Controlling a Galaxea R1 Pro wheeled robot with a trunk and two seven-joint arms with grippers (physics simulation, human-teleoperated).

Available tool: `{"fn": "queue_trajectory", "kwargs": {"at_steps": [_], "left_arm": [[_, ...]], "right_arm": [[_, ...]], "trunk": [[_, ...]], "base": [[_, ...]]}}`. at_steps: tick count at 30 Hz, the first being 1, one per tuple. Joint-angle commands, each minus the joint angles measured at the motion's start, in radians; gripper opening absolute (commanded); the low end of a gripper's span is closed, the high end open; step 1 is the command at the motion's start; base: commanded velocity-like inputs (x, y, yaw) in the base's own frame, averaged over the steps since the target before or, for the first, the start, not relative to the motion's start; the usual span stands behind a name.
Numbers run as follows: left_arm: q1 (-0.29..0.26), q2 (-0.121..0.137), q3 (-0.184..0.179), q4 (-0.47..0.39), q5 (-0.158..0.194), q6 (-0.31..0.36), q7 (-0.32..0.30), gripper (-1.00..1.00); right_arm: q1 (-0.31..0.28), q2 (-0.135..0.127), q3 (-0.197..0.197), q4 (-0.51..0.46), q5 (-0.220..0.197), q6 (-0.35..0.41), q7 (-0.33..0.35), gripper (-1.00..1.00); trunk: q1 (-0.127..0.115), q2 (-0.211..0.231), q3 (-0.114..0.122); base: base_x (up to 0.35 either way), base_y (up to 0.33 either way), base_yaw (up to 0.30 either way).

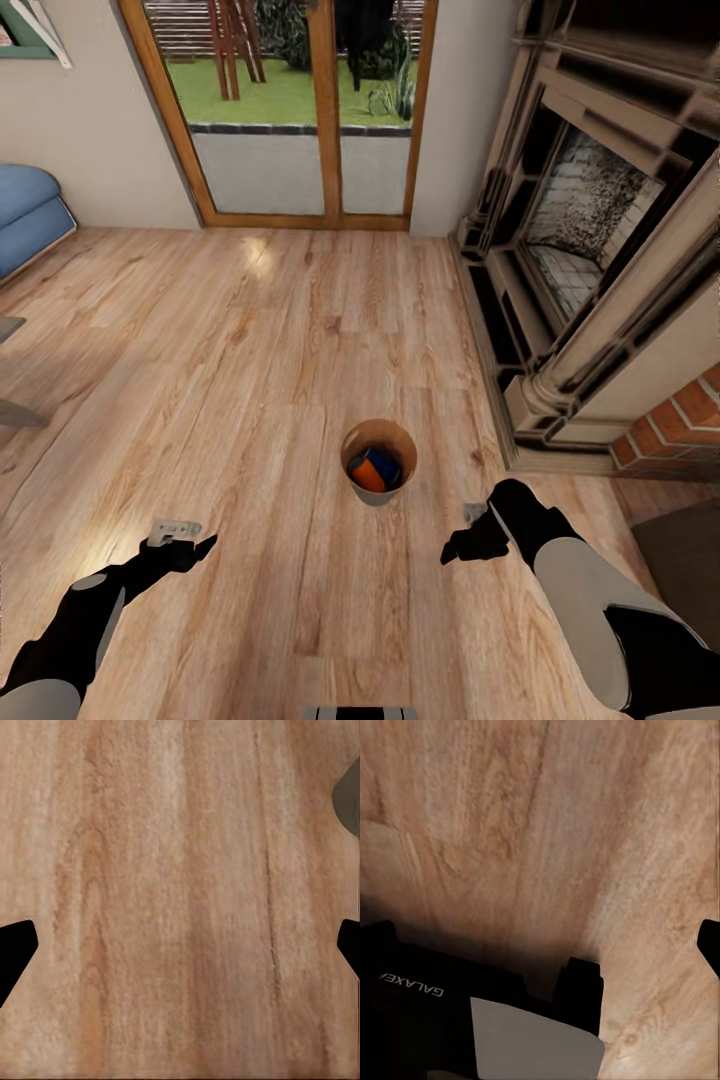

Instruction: Put the three can of soda from the living room inside the tash can in the kitchen.

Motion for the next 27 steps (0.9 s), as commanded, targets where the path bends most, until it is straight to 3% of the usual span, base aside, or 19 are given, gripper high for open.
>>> {"fn": "queue_trajectory", "kwargs": {"at_steps": [1,9,15,17,21,27], "left_arm": [[0.0,0.0,0.0,0.016,-0.003,0.003,0.002,1.0],[-0.001,0.0,0.0,0.083,-0.005,0.007,0.008,1.0],[-0.002,0.0,0.001,0.094,-0.007,0.01,0.011,1.0],[-0.002,0.0,0.0,0.096,-0.008,0.011,0.011,1.0],[-0.002,0.0,0.0,0.098,-0.008,0.012,0.01,1.0],[-0.002,0.0,-0.002,0.117,-0.01,0.02,0.009,1.0]], "right_arm": [[0.003,-0.002,-0.004,0.0,0.0,-0.004,-0.011,1.0],[0.041,-0.037,-0.009,0.001,0.0,-0.046,-0.029,1.0],[0.068,-0.087,-0.008,0.001,0.0,-0.088,-0.021,1.0],[0.086,-0.122,-0.008,0.001,-0.001,-0.105,-0.017,1.0],[0.122,-0.147,-0.007,0.001,0.005,-0.174,-0.013,1.0],[0.16,-0.161,-0.008,0.002,0.008,-0.242,-0.013,1.0]], "trunk": [[-0.004,0.007,0.003],[-0.035,0.063,0.028],[-0.058,0.105,0.047],[-0.065,0.119,0.053],[-0.081,0.147,0.066],[-0.104,0.189,0.085]], "base": [[-0.002,0.0,0.0],[-0.001,0.0,0.0],[0.0,0.0,0.0],[0.0,0.0,0.0],[0.0,0.0,0.0],[0.0,0.0,0.0]]}}
